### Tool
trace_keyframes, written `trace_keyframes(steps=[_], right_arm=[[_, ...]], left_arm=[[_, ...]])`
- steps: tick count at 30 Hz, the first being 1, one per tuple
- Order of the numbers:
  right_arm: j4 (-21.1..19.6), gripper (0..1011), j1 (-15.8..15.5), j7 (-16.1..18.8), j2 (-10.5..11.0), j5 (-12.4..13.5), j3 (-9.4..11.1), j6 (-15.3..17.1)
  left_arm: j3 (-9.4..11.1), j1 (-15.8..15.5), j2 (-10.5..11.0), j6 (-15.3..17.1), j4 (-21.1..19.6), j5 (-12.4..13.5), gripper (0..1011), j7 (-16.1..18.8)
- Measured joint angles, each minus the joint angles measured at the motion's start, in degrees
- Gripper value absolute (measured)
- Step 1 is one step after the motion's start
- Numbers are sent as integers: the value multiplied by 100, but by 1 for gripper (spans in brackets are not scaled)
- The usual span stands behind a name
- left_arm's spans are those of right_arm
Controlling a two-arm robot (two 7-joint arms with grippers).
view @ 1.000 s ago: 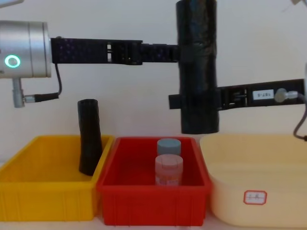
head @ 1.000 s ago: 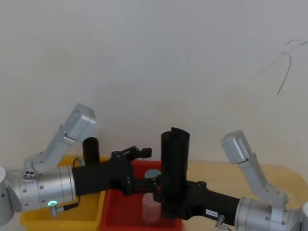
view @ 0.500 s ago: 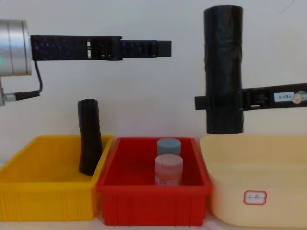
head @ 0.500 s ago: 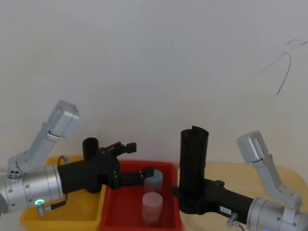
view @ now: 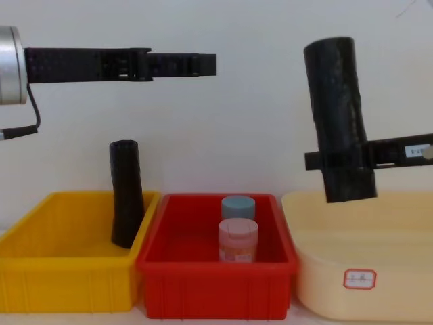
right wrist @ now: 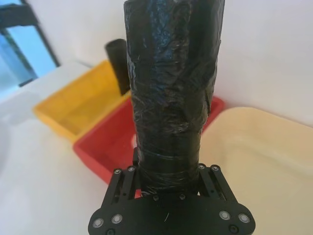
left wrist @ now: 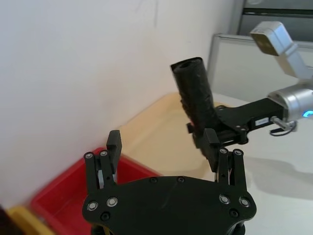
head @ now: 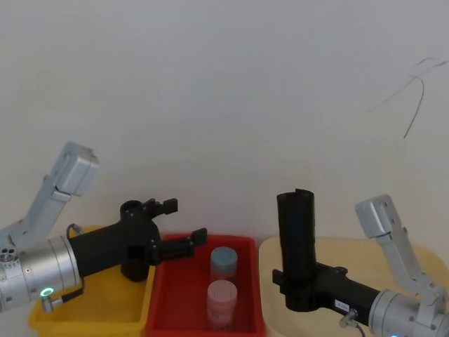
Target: Pick up the garbage bag with the one hand and transfer it to the other hand.
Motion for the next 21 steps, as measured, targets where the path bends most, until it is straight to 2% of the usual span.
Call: trace_keyframes(steps=[9, 15, 21], right_arm=[[42, 506, -35, -663, -181, -133, 119, 224], [138, 506, -35, -1082, -351, -241, 214, 258], [268, 506, -14, -1360, -485, -321, 285, 263]], left_arm=[[-108, 146, -17, 1, -137, 154, 1000, 648], [-150, 232, -63, 67, -215, 300, 1000, 1158], [-164, 288, -126, 164, -266, 446, 1000, 1617]])
